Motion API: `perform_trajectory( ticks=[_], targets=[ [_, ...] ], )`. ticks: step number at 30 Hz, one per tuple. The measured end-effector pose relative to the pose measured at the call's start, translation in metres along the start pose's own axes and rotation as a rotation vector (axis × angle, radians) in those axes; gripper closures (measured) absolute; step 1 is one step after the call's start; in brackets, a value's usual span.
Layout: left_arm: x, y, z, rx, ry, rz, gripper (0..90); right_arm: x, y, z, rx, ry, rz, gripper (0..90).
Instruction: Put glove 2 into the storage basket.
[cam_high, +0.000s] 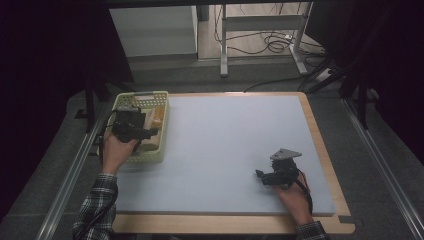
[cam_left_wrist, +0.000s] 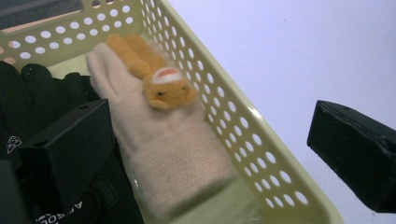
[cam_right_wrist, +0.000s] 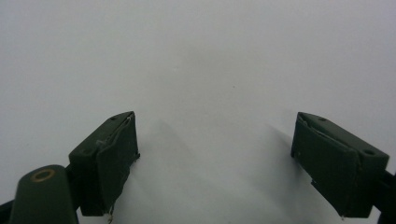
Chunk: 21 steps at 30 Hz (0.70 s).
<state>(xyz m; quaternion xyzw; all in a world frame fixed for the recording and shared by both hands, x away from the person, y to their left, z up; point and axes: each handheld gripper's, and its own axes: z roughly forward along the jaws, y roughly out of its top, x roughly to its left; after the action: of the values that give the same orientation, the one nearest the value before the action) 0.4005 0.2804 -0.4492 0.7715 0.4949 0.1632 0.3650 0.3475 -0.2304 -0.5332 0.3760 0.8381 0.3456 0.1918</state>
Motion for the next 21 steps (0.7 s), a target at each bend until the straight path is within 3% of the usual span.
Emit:
perform_trajectory(
  ticks=[21],
  targets=[
    [-0.041, -0.004, -0.008, -0.036, -0.078, 0.107, 0.8, 0.000, 0.000, 0.000, 0.002, -0.001, -0.002, 14.2]
  ],
)
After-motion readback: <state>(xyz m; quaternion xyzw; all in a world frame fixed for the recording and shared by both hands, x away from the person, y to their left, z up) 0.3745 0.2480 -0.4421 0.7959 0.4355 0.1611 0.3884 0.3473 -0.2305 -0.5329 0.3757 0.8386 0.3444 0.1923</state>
